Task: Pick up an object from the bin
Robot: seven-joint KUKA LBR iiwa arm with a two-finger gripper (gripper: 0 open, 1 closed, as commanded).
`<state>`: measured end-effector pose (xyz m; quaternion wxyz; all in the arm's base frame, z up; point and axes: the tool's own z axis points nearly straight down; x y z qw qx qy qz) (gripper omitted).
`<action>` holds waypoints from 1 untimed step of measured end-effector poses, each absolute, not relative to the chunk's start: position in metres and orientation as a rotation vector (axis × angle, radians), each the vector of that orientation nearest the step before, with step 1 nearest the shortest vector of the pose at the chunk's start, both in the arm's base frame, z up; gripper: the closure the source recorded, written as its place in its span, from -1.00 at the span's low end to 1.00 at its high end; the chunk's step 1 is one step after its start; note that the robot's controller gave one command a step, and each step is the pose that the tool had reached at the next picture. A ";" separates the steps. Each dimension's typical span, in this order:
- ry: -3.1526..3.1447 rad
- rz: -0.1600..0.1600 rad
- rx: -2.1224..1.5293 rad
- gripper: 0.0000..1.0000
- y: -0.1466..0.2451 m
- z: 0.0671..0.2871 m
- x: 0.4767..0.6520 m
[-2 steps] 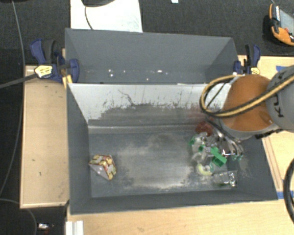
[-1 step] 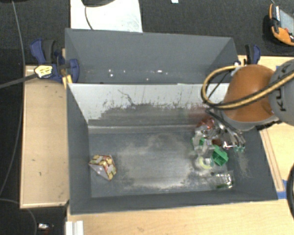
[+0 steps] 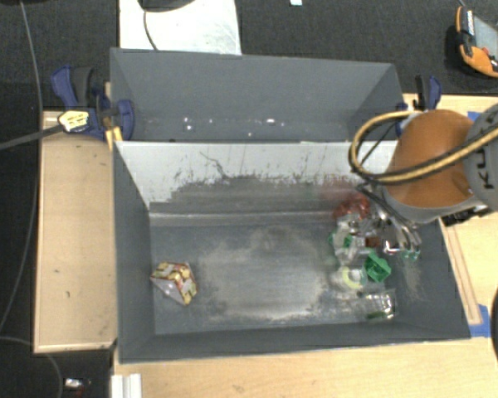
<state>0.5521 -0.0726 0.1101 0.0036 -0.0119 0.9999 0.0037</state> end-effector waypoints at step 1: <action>3.133 0.016 -0.070 1.00 -0.076 0.108 0.553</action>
Offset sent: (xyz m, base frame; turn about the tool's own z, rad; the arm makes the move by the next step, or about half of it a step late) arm -0.0181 -0.0375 -0.0106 -0.1857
